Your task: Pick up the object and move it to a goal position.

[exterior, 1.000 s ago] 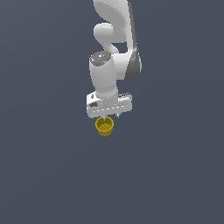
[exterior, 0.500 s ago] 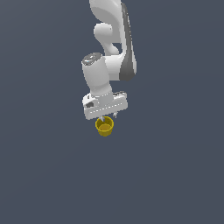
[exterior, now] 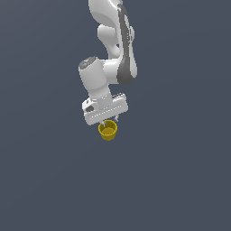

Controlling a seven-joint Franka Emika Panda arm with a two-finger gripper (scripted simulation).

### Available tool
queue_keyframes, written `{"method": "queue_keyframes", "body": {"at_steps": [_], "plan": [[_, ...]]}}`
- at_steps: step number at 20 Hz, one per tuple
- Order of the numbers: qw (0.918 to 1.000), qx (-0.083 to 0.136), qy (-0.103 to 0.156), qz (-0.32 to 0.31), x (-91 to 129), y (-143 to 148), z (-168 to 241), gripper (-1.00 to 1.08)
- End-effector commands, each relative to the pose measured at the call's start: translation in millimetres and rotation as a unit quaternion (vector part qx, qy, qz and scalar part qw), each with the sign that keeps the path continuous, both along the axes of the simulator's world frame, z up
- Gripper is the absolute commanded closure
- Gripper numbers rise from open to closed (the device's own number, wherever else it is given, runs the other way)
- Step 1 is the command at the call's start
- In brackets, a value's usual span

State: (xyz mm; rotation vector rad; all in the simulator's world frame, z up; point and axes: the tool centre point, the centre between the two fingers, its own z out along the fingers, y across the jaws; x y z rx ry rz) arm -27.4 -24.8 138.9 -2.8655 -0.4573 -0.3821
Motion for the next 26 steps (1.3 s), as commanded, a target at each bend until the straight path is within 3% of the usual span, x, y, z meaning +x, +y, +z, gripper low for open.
{"method": "queue_keyframes", "body": {"at_steps": [1,14,26], "plan": [[0.9999,0.006,-0.01,0.01,0,-2,-2,-0.2],[0.9959,0.041,-0.057,0.058,0,-12,-13,-0.2],[0.9858,0.076,-0.105,0.107,3,-22,-24,-0.2]]}}
